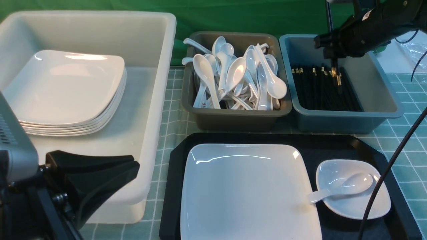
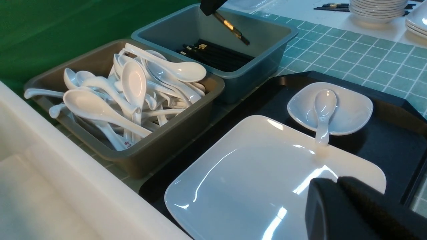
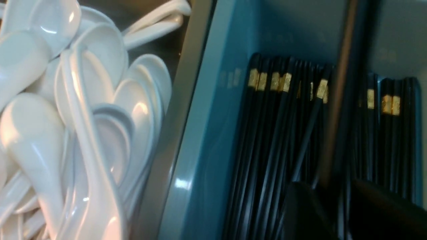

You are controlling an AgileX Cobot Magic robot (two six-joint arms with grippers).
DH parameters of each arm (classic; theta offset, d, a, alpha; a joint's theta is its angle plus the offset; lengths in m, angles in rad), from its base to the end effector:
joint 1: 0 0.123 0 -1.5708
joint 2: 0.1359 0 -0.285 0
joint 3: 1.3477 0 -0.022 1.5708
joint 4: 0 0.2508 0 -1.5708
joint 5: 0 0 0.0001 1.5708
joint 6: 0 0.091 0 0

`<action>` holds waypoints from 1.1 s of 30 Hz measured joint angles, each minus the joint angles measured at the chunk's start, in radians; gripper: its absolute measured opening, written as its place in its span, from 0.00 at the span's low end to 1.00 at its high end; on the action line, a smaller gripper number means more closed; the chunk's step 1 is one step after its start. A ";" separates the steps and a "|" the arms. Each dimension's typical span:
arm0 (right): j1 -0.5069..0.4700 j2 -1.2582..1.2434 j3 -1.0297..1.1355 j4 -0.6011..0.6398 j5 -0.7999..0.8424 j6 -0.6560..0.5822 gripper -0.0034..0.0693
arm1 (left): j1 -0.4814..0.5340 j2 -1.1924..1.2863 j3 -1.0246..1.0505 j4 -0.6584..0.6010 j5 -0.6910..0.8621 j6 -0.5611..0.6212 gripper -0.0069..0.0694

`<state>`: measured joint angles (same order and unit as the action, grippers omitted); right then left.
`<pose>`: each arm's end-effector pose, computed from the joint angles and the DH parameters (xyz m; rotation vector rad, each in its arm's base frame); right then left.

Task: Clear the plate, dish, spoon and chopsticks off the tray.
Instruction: Use the right arm to put the chopsticks into the small storage box on the right, then use the right arm to grab a soup spoon from the plate

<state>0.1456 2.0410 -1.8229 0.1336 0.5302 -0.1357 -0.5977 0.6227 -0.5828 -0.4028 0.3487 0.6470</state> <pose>0.4797 0.0765 0.2908 -0.2215 2.2191 0.1437 0.1001 -0.0829 0.3283 0.8628 1.6462 -0.3549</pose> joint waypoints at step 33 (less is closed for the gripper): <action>0.169 -0.449 0.827 -0.073 0.183 -0.779 0.65 | 0.000 0.000 0.000 0.006 0.060 0.002 0.12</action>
<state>0.3148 1.5916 -0.9957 0.0610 0.7130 -0.9150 -0.5977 0.6227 -0.5828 -0.3969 0.4089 0.6490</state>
